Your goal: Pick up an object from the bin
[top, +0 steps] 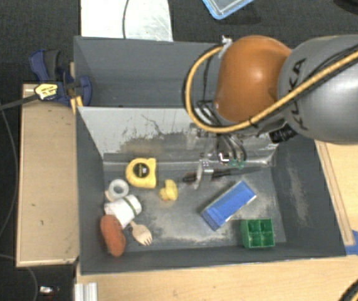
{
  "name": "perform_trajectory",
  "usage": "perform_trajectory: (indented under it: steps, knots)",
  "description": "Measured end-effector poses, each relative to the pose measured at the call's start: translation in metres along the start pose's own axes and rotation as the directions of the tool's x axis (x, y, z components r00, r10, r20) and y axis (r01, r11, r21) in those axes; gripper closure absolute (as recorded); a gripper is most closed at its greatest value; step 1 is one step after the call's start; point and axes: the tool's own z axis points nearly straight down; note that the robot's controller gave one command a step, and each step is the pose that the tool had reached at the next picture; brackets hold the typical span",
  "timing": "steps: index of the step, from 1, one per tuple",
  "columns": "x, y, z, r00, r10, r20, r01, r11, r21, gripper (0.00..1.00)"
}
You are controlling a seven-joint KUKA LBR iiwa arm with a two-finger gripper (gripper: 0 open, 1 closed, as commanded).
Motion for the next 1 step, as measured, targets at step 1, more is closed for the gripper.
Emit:
perform_trajectory:
  steps: [1]
  knots:
    - [0.0,0.0,0.0,1.0,0.0,0.0,0.0,1.0,0.0,0.0]
